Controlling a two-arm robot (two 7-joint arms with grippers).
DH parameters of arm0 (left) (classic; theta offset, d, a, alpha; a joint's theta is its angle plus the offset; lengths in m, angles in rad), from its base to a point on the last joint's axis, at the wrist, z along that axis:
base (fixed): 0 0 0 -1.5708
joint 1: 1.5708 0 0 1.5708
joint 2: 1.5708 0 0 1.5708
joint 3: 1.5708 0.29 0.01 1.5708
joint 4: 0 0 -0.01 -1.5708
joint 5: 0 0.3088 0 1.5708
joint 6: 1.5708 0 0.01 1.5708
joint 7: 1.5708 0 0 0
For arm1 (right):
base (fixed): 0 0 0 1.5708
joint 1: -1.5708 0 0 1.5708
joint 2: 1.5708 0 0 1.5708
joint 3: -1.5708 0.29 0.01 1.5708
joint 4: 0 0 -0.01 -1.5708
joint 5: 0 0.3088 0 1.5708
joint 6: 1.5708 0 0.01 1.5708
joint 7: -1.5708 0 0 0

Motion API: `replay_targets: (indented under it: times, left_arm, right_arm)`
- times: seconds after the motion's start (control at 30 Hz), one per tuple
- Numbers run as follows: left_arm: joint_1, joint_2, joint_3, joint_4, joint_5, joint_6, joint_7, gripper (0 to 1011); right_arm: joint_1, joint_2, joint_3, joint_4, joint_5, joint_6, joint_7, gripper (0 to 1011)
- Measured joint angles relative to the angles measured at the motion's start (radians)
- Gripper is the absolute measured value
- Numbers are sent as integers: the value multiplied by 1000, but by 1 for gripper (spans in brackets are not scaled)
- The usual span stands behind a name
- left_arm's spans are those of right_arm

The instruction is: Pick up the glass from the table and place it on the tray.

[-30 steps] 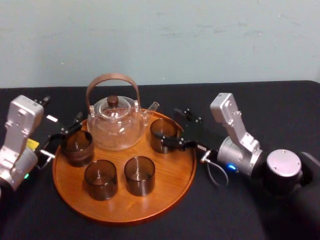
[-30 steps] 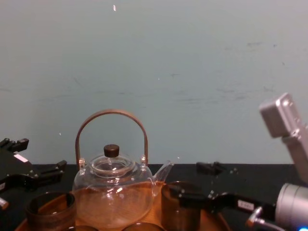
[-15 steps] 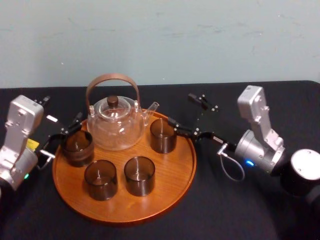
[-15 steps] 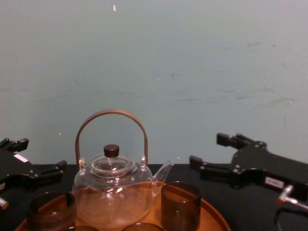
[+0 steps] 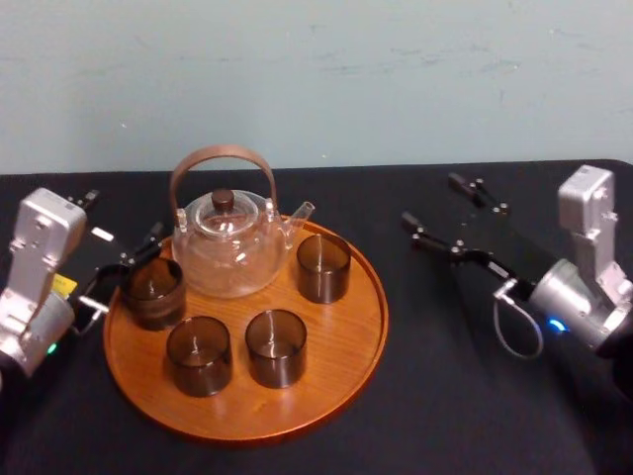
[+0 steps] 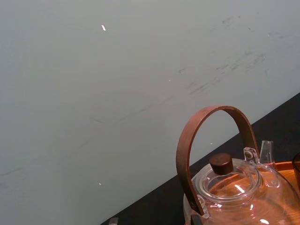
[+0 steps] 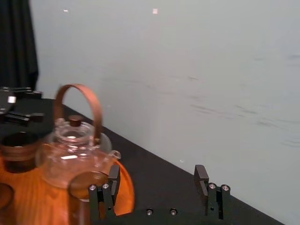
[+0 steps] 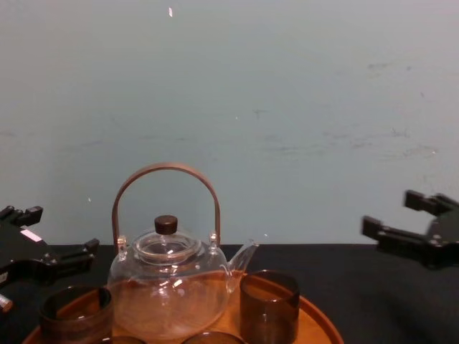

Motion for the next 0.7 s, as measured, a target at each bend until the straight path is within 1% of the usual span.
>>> replay_targets:
  times: [0.1,0.13,0.23,0.47,0.63,0.7]
  left_arm:
    - [0,0,0,0,0,0,0,1001]
    - [0,0,0,0,0,0,0,1002]
    - [0,0,0,0,0,0,0,1001]
    - [0,0,0,0,0,0,0,1001]
    - [0,0,0,0,0,0,0,1001]
    - [0,0,0,0,0,0,0,1001]
  right_arm:
    - [-20,11,24,-7,1,-4,-18,1002]
    - [-20,11,24,-7,1,-4,-18,1003]
    - [-41,20,49,-12,-19,-10,-51,1002]
    - [-66,21,89,3,-14,-11,-59,1002]
    - [-72,16,102,15,-14,-11,-59,1003]
    - [-73,12,105,22,-22,-11,-65,1002]
